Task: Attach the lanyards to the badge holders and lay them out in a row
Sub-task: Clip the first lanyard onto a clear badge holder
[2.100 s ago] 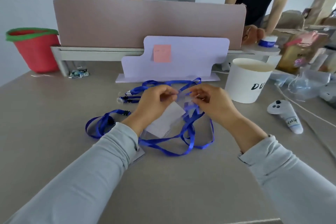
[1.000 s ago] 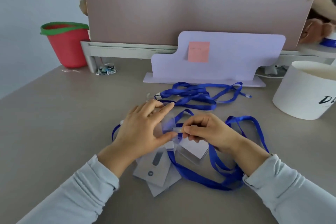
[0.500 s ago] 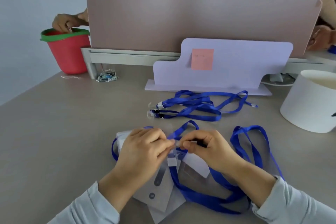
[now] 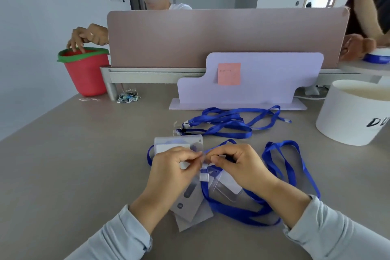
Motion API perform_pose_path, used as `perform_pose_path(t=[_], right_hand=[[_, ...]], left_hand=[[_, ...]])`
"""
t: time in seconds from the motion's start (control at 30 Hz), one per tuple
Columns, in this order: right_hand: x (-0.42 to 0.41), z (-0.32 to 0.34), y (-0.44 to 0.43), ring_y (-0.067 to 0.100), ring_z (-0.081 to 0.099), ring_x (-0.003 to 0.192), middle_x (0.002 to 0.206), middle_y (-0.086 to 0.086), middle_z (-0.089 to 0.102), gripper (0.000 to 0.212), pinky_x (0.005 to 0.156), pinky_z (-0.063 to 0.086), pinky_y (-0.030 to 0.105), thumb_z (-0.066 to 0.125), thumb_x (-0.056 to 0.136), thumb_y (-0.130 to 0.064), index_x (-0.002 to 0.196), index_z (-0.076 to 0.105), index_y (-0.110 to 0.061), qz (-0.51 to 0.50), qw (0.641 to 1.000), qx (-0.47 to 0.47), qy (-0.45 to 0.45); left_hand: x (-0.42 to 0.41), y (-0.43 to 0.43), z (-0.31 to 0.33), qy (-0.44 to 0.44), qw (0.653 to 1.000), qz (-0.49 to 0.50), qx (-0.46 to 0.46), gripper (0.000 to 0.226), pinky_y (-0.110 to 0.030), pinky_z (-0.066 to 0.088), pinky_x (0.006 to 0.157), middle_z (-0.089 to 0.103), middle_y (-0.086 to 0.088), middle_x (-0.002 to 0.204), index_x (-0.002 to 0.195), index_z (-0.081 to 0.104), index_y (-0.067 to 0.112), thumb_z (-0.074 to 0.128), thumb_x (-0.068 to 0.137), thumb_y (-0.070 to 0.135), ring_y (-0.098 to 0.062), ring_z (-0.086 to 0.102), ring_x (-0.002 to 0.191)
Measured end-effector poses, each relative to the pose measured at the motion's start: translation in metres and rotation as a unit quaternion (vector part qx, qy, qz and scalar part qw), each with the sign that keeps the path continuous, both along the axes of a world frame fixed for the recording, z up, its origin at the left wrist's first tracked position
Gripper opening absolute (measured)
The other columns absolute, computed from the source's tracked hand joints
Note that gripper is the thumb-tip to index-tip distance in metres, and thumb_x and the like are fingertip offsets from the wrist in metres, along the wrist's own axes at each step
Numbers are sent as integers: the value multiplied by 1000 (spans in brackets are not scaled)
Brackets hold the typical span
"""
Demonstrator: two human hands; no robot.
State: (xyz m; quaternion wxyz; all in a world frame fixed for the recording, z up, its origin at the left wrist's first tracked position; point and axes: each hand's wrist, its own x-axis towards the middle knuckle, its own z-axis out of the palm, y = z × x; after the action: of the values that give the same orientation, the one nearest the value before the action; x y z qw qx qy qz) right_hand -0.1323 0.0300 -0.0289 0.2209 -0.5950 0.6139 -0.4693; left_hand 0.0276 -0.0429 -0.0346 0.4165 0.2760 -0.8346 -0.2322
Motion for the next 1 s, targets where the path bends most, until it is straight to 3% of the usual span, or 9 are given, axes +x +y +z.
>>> perform_pose_path(t=[0.13,0.43,0.63,0.77,0.9,1.0], right_hand=[[4,-2,0,4,66,83,88,-6,73,17,80,52,17,62,85,-5,92,74,-15,8,1000,-12,22],[2,-3,1,6,66,85,89,-4,73,20,79,52,14,61,86,-5,93,73,-18,10,997,-48,52],[4,-1,3,4,65,87,89,-7,72,21,78,49,10,60,86,-4,93,73,-20,14,998,-54,43],[4,5,6,6,67,92,94,-9,73,30,84,53,20,58,87,-3,90,71,-31,40,998,-47,0],[4,7,6,12,68,90,93,-3,74,23,85,55,29,56,89,-4,91,72,-20,34,998,-29,-38],[5,7,7,13,68,92,95,0,73,27,88,55,31,54,90,-3,87,70,-24,44,996,-13,-81]], left_hand=[[2,-1,-1,1,1000,-10,2,11,-6,46,65,71,9,77,84,76,20,76,74,16,0,63,77],[-1,3,1,-14,999,5,-42,25,-14,46,55,68,9,68,71,72,16,54,75,33,-4,60,66],[-2,8,3,28,998,12,-47,24,-6,40,50,63,10,62,64,67,13,54,76,29,-1,57,62],[-1,9,0,56,998,18,-20,16,-4,41,52,62,13,62,67,68,9,61,75,20,0,59,62],[-1,4,1,74,997,6,0,23,-5,41,57,67,8,69,70,68,7,58,76,26,-1,61,69],[-1,-3,3,50,998,16,-45,24,-3,36,61,56,7,83,67,63,9,55,75,31,4,51,74]])
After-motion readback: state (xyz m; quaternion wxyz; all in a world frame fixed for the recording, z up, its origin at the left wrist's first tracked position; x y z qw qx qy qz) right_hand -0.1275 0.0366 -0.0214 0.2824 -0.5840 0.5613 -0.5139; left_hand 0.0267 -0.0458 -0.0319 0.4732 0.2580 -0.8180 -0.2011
